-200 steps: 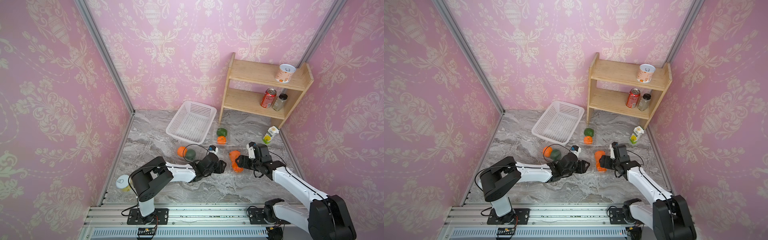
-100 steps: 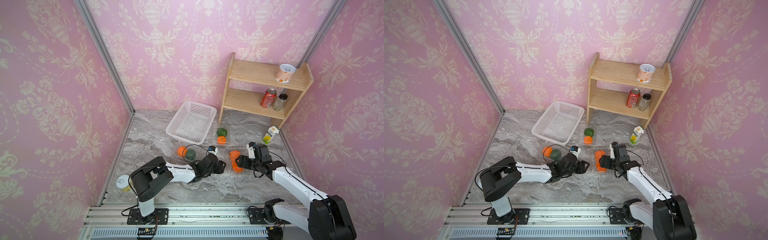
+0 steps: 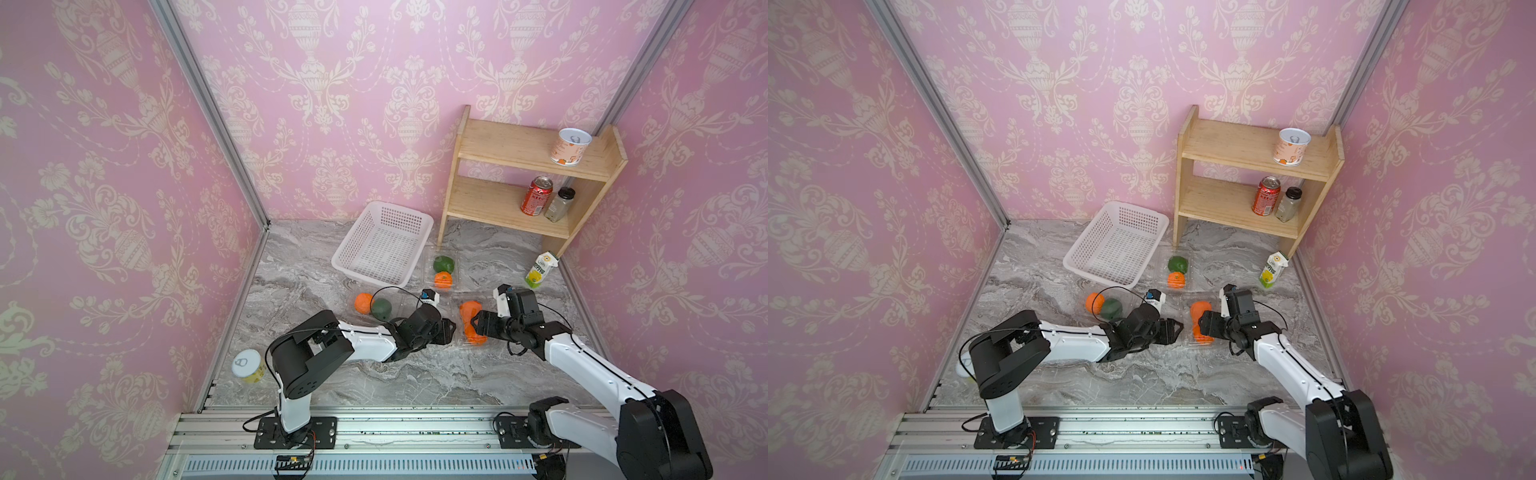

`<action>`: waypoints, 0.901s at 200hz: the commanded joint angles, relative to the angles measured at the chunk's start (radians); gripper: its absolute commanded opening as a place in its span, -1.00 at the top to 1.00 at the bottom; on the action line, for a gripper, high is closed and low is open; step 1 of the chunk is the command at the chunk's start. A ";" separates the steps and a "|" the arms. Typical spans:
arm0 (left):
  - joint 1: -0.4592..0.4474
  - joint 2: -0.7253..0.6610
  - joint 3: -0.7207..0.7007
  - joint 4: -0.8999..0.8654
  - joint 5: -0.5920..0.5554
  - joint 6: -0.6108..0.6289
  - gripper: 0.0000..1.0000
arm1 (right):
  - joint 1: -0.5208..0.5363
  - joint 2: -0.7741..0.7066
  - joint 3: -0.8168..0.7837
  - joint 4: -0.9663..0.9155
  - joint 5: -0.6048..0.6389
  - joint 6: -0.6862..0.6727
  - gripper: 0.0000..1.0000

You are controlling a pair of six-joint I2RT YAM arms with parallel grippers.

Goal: Take oranges out of containers
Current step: Open the packing box at the center of the board.

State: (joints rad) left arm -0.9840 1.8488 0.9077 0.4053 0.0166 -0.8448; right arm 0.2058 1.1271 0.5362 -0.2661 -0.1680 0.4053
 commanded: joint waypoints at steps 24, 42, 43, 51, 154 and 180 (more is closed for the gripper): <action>-0.001 0.011 -0.034 0.033 0.002 -0.001 0.47 | 0.009 0.020 -0.018 -0.058 -0.010 0.012 -0.60; 0.001 0.007 -0.032 0.023 -0.003 0.001 0.61 | 0.011 0.020 -0.018 -0.058 -0.008 0.012 -0.60; 0.001 0.007 -0.031 0.024 -0.002 0.002 0.61 | 0.011 0.019 -0.018 -0.058 -0.009 0.012 -0.60; 0.001 0.010 -0.027 0.022 0.003 0.005 0.59 | 0.011 0.019 -0.018 -0.057 -0.008 0.013 -0.60; 0.004 0.027 -0.029 0.069 0.037 -0.014 0.44 | 0.015 0.030 -0.015 -0.057 -0.011 0.009 -0.60; 0.004 -0.009 -0.041 0.052 0.037 -0.013 0.45 | 0.015 0.025 -0.018 -0.058 -0.006 0.011 -0.60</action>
State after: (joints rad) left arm -0.9829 1.8606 0.8898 0.4580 0.0208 -0.8547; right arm 0.2058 1.1309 0.5362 -0.2661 -0.1757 0.4160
